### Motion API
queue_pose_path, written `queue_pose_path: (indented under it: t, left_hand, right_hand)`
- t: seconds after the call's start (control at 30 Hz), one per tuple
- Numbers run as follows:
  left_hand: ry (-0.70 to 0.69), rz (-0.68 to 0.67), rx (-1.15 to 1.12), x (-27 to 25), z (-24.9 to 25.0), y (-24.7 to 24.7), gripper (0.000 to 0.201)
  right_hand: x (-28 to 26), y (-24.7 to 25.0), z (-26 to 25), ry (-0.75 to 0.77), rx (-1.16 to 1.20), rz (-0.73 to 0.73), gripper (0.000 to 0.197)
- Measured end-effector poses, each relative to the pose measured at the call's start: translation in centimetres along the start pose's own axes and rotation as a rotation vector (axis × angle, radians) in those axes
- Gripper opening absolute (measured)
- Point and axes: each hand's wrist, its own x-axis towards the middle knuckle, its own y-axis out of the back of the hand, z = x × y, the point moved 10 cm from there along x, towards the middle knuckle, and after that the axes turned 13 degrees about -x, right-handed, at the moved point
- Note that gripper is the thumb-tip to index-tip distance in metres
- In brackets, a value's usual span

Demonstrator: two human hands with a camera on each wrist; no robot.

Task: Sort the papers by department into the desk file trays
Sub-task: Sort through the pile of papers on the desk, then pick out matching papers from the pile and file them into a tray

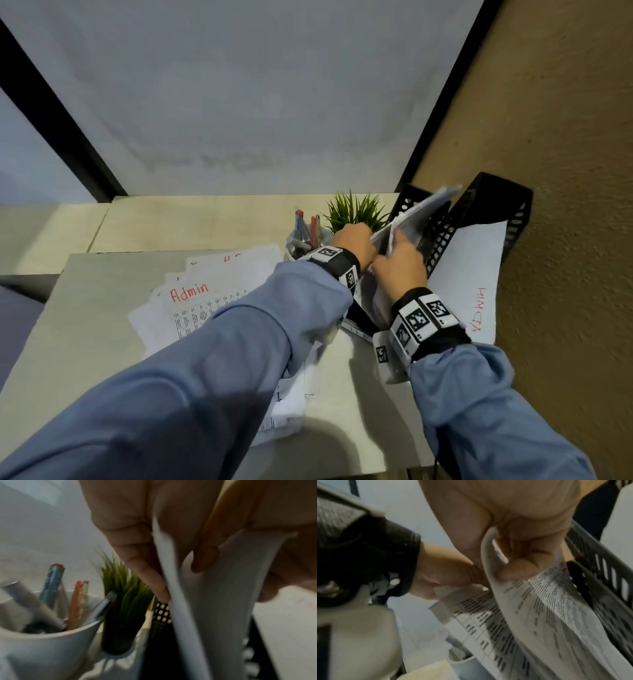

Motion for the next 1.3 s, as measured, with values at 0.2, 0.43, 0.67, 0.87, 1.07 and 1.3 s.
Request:
queue_pose_path:
  t: [0.2,0.43,0.67,0.87,1.07,1.3]
  left_hand:
    - [0.046,-0.05,-0.027,0.8,-2.8,-2.2,0.035]
    - [-0.045,0.117,-0.221,-1.8,-2.5,1.6,0.048]
    - [0.371,0.356,-0.294,-9.1,-20.5,6.3,0.034]
    - [0.863,0.389,-0.183,-20.0,-34.4,5.4,0.048]
    - [0.996,0.549,-0.264,-24.3,-36.4,5.4,0.059]
    - [0.901,0.61,-0.482,-25.4,-37.2,5.4,0.046]
  right_hand:
    - [-1.1,-4.6,1.3,-0.022,-0.105,-0.145,0.048]
    - [-1.9,-3.1,-0.7,0.069,-0.131,-0.044,0.056]
    - [-7.0,-7.2,-6.2,0.397,-0.022,-0.07,0.033]
    - [-8.6,-18.1,-3.6,0.199,-0.114,-0.447,0.038]
    - [-10.0,-21.7,-1.5,0.051,-0.048,-0.524,0.017]
    - [-11.7,-23.6,-0.6,-0.092,0.014,-0.584,0.06]
